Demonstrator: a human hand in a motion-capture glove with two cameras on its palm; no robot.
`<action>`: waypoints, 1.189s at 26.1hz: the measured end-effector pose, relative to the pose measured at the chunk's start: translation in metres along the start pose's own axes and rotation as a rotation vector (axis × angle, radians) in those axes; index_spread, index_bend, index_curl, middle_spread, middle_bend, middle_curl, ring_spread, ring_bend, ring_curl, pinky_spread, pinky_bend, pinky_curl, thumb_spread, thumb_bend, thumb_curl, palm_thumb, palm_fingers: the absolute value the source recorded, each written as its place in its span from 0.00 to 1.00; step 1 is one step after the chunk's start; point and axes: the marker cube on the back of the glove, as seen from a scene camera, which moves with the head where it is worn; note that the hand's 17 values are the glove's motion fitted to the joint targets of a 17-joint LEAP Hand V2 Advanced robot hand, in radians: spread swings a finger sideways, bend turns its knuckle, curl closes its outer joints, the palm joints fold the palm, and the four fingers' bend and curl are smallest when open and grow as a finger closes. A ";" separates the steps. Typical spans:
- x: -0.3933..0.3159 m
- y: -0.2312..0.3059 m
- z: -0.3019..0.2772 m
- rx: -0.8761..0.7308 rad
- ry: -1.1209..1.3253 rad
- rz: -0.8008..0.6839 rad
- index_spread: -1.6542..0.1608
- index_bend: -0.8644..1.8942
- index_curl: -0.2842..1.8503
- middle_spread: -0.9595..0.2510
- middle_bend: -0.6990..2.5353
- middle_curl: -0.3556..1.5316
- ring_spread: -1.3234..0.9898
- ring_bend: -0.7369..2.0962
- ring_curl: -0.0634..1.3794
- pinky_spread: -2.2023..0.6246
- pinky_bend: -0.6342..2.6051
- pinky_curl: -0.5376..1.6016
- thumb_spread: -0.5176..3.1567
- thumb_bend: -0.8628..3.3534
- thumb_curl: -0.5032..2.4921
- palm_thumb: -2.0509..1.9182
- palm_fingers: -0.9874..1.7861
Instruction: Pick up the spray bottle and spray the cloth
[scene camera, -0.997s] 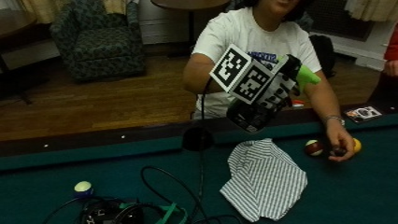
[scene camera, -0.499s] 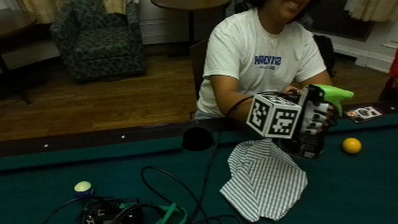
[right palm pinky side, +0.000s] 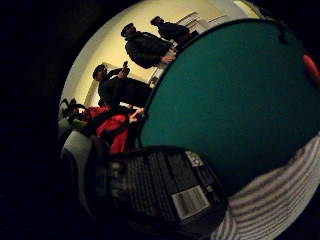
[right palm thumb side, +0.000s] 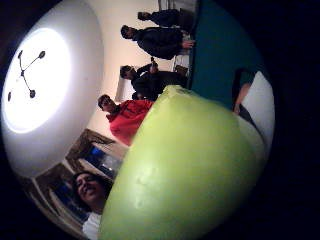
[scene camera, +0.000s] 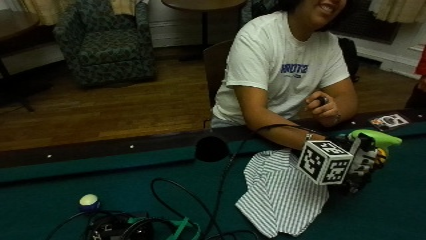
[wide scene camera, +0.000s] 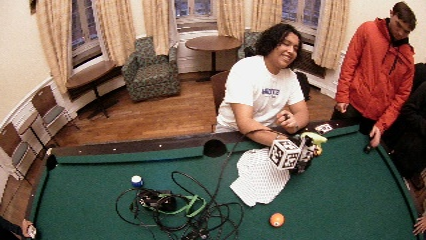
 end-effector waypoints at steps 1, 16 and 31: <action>0.004 -0.001 0.005 -0.003 -0.002 -0.002 0.78 0.46 0.43 0.65 0.44 0.49 0.48 0.51 0.38 0.67 0.31 0.43 0.23 0.20 0.45 0.74 0.86; 0.010 -0.036 0.051 -0.094 -0.039 -0.042 0.78 0.47 0.43 0.65 0.43 0.48 0.48 0.51 0.38 0.67 0.32 0.43 0.22 0.20 0.45 0.74 0.86; 0.043 0.010 -0.008 -0.372 0.195 0.056 0.72 0.39 0.40 0.64 0.31 0.41 0.50 0.42 0.34 0.79 0.30 0.44 0.35 0.18 0.38 0.65 0.50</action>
